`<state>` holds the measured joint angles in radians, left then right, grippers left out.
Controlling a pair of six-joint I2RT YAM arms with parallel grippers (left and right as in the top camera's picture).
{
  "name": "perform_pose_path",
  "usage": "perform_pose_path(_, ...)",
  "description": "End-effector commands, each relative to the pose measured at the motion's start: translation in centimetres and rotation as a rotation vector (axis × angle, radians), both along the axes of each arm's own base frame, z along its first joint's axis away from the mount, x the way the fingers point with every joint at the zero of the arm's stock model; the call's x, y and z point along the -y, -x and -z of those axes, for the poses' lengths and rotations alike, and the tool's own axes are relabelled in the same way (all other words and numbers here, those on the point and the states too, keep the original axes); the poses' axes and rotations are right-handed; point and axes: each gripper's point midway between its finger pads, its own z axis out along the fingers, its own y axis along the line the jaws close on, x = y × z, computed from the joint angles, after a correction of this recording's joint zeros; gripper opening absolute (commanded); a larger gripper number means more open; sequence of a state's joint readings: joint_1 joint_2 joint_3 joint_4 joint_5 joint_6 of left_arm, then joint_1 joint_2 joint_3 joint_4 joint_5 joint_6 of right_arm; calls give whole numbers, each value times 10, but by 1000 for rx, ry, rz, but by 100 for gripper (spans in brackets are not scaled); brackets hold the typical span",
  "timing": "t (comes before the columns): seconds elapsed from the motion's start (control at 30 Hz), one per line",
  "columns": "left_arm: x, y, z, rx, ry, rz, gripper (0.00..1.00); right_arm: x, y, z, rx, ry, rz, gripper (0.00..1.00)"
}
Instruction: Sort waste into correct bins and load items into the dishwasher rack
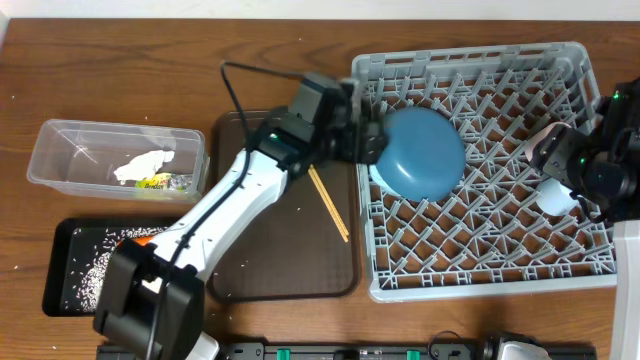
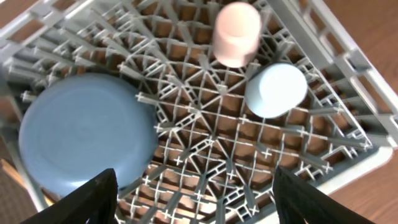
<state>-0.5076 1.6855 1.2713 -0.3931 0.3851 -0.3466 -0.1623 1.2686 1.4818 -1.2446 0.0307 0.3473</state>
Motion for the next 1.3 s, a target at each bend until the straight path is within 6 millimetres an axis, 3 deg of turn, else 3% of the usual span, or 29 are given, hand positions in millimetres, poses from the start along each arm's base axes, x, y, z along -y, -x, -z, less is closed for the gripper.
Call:
perform_pose_path(0.0,-44,-2,1,0,-139,-109,98,-16,-1,-3,15,-29,-142,72)
perform_pose_path(0.1,-81,11,11,-58,-283,-185,98,-36,-3,-5,36,-110,-222,70)
perform_pose_path(0.23,-123,29,27,-151,-449,-290,98,-113,-5,-26,165,-278,-668,63)
perform_pose_path(0.33,-154,41,31,-232,-517,-390,98,-155,0,-30,177,-316,-822,59)
perform_pose_path(0.43,-178,54,26,-307,-505,-458,98,-196,-1,-24,168,-277,-933,56)
perform_pose_path(0.53,-202,64,7,-314,-491,-520,98,-236,-10,-11,155,-192,-982,56)
perform_pose_path(0.63,-221,76,-20,-274,-454,-581,98,-274,-24,13,132,-88,-969,53)
perform_pose_path(0.73,-238,92,-49,-211,-407,-647,98,-301,-39,51,82,9,-928,47)
perform_pose_path(0.9,-260,117,-84,-115,-351,-733,98,-336,-44,129,-80,14,-921,31)
perform_pose_path(1.07,-267,133,-97,-73,-336,-764,98,-354,-42,192,-207,-25,-926,21)
perform_pose_path(1.27,-267,139,-94,-96,-351,-753,98,-367,-36,234,-276,-41,-953,9)
